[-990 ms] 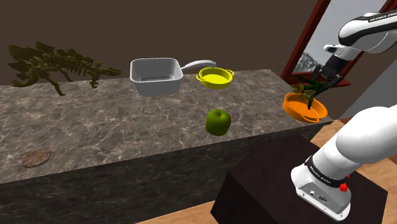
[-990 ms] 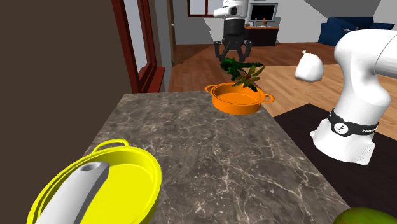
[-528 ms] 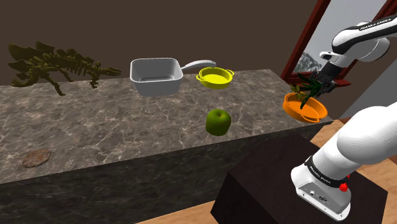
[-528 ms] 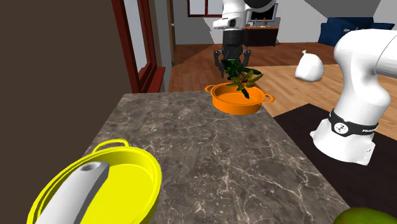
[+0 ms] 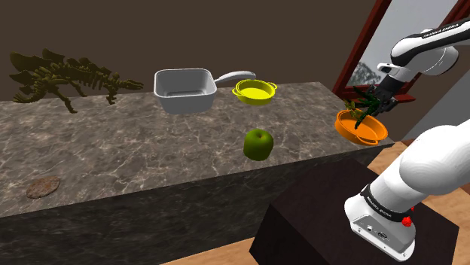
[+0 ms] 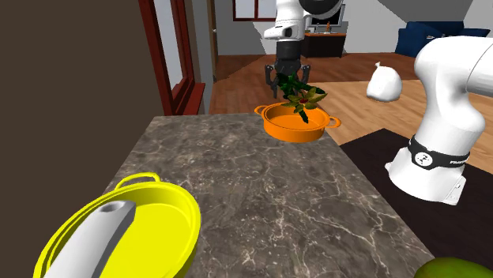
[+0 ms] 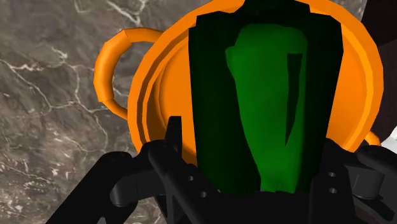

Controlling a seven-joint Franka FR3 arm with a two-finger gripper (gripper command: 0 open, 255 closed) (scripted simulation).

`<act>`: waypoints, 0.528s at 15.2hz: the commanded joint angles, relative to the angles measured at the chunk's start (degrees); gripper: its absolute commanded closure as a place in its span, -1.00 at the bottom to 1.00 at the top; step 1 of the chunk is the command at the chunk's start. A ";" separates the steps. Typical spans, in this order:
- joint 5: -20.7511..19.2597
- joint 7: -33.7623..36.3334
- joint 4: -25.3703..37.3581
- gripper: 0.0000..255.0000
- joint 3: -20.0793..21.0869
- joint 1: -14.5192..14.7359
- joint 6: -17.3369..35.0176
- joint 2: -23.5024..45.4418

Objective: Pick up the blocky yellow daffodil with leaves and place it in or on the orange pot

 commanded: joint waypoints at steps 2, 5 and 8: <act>-0.21 0.15 -0.80 -1.00 0.00 -0.10 0.09 0.17; -0.11 0.00 -0.64 -1.00 -0.13 0.00 0.05 0.32; -1.35 1.17 1.89 -1.00 1.87 -1.45 -4.52 -2.17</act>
